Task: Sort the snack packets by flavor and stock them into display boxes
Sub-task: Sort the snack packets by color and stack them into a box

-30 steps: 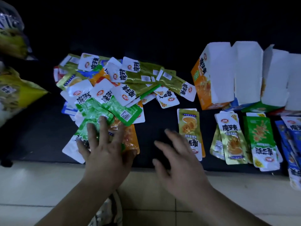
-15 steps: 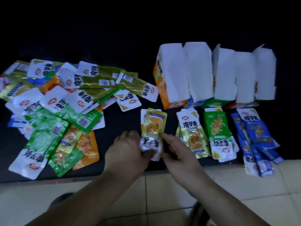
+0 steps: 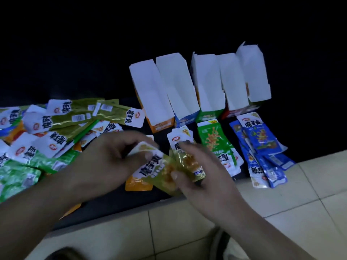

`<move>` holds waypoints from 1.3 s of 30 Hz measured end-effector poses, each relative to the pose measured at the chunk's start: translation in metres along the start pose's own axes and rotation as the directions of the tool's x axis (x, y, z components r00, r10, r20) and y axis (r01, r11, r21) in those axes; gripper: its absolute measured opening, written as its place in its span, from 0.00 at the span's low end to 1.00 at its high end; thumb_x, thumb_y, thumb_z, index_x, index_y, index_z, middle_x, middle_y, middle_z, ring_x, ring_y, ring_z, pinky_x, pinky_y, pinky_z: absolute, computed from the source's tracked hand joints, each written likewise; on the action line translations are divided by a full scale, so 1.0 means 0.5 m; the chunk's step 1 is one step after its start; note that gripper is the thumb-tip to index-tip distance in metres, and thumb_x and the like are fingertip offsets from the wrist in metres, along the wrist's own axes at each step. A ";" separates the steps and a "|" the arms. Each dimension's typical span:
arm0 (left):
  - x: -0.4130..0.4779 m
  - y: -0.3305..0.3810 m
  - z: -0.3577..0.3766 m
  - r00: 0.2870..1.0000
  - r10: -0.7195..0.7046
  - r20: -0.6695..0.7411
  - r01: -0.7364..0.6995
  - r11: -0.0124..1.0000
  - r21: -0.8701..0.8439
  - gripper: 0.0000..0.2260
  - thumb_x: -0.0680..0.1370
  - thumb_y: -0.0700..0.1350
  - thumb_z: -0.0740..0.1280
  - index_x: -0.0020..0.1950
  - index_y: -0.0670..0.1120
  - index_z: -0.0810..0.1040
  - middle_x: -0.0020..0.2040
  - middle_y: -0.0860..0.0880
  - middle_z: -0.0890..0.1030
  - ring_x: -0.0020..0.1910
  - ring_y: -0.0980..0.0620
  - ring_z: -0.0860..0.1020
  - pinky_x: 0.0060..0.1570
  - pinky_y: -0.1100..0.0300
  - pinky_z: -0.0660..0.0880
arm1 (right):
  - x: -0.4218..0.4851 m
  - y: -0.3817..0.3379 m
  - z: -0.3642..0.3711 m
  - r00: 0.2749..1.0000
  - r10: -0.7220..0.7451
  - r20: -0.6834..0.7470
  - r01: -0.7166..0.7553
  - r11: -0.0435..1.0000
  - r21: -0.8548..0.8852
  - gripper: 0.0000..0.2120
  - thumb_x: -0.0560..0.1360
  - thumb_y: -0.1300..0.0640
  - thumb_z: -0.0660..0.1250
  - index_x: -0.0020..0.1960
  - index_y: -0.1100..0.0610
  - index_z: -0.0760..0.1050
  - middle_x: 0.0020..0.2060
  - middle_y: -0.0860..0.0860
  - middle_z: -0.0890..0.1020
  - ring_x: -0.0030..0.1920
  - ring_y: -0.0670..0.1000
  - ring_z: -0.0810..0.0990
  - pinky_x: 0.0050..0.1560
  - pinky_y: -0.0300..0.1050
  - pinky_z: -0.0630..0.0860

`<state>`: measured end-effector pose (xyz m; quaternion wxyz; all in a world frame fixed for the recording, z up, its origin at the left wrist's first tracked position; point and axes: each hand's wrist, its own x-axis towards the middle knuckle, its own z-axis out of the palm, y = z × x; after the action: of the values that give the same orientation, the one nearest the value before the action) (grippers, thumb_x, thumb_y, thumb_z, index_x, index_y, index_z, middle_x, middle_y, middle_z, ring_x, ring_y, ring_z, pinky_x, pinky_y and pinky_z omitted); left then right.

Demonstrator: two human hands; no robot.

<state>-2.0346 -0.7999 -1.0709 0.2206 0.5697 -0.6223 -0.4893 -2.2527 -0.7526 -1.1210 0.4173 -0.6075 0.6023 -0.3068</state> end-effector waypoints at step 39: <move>-0.040 -0.259 0.139 0.963 0.245 -0.112 -0.128 0.781 0.612 0.23 0.75 0.39 0.71 0.70 0.50 0.78 0.72 0.45 0.73 0.64 0.41 0.71 0.60 0.42 0.77 | 0.057 0.104 0.076 0.970 -0.244 0.025 0.185 0.662 -0.726 0.10 0.73 0.47 0.67 0.49 0.47 0.85 0.45 0.49 0.77 0.47 0.54 0.80 0.35 0.42 0.75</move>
<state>-2.0235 -0.7402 -1.2060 0.1334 0.5884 -0.7750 -0.1883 -2.2420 -0.7716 -1.1879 0.0823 -0.7771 0.6135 -0.1139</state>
